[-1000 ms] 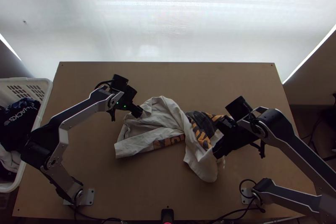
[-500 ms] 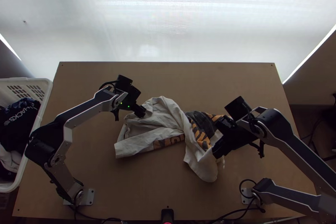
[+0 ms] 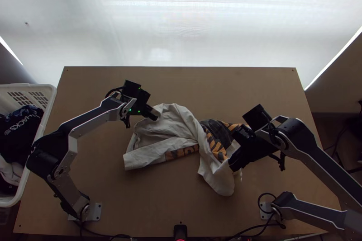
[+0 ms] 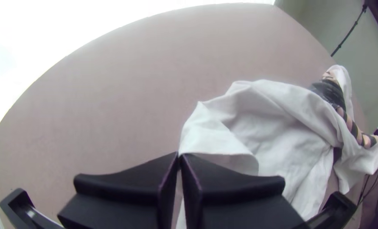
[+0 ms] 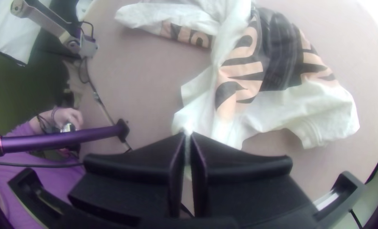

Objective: Fold the t-shirt

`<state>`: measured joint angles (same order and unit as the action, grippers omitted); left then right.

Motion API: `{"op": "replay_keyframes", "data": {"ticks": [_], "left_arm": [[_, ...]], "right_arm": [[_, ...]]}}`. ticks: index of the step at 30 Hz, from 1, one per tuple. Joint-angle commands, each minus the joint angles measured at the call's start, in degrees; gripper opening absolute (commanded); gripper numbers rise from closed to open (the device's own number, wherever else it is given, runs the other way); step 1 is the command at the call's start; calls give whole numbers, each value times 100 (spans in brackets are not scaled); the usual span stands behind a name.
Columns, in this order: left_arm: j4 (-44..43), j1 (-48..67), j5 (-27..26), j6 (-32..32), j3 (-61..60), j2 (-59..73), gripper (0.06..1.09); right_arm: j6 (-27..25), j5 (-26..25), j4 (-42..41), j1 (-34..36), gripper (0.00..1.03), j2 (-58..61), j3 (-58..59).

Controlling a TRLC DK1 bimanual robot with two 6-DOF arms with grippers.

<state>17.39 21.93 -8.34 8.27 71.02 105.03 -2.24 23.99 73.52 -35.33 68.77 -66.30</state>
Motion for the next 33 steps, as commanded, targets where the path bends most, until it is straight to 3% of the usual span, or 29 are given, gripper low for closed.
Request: {"op": "replay_keyframes", "data": {"ticks": [1, 5, 11, 17, 23, 28, 33], "left_arm": [[-456, -348, -1, -1188, 201, -247, 10], [-710, -849, -1, -2313, 342, -1055, 10], [-710, -1631, -1, -3007, 289, -2136, 9], [-552, -2395, -10, -3060, 280, -2822, 9], [-447, -2835, -27, -3086, 307, -3375, 9], [-403, -3081, -54, -3095, 289, -3771, 9], [-324, -3143, -54, -3218, 412, -4158, 9]], "right_arm": [[13, 1, -13, 88, 3, -39, -93], [136, -8, -215, 369, 3, -39, -190], [268, -52, -698, 1301, 3, 215, -911], [558, -52, -936, 2698, 3, 787, -2502], [1164, -70, -1445, 3683, 3, 1200, -4031], [1507, -70, -1454, 3885, 3, 1622, -5209], [1692, -158, -1832, 3885, 3, 1710, -5683]]}}
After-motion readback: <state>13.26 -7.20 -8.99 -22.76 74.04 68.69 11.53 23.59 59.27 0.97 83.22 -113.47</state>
